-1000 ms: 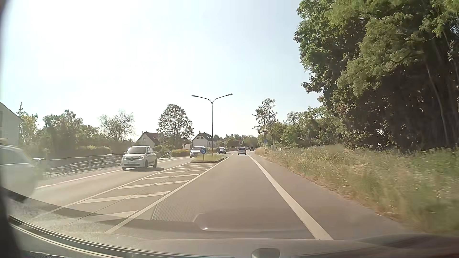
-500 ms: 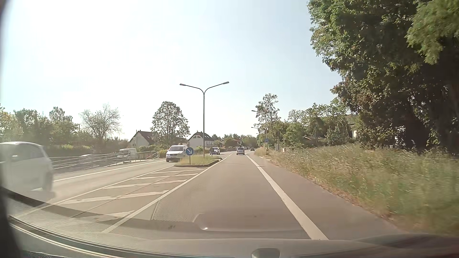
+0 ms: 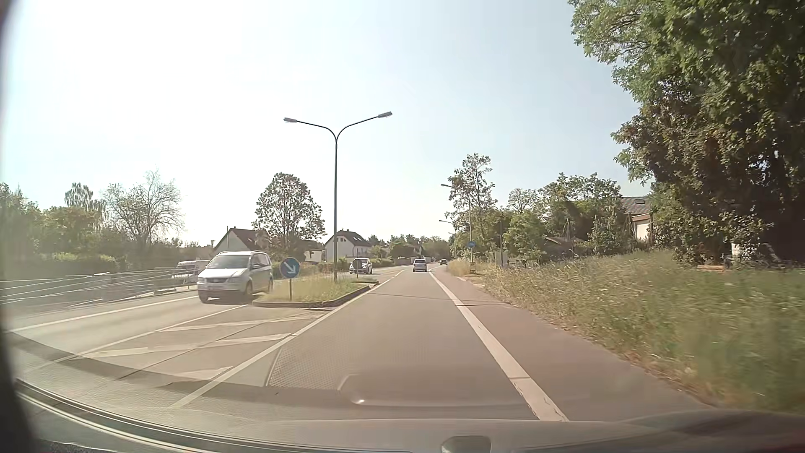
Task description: Follow the waypoints while adhering to traffic rules and regulations
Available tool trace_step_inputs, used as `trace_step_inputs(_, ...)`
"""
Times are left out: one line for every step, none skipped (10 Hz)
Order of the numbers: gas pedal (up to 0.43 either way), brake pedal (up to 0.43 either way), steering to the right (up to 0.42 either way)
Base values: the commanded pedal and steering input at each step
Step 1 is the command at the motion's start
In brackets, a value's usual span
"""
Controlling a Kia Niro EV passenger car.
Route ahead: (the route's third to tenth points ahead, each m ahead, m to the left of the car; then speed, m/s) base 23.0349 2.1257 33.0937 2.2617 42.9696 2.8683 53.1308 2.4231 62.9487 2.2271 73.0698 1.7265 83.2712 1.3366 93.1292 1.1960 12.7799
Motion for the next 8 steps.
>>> trace_step_inputs(0.008,0.030,-0.008)
trace_step_inputs(0.008,0.024,-0.008)
trace_step_inputs(0.008,0.030,-0.008)
trace_step_inputs(0.039,0.024,-0.008)
trace_step_inputs(0.039,0.030,-0.008)
trace_step_inputs(0.039,0.030,-0.007)
trace_step_inputs(0.047,0.030,-0.007)
trace_step_inputs(0.047,0.024,-0.008)
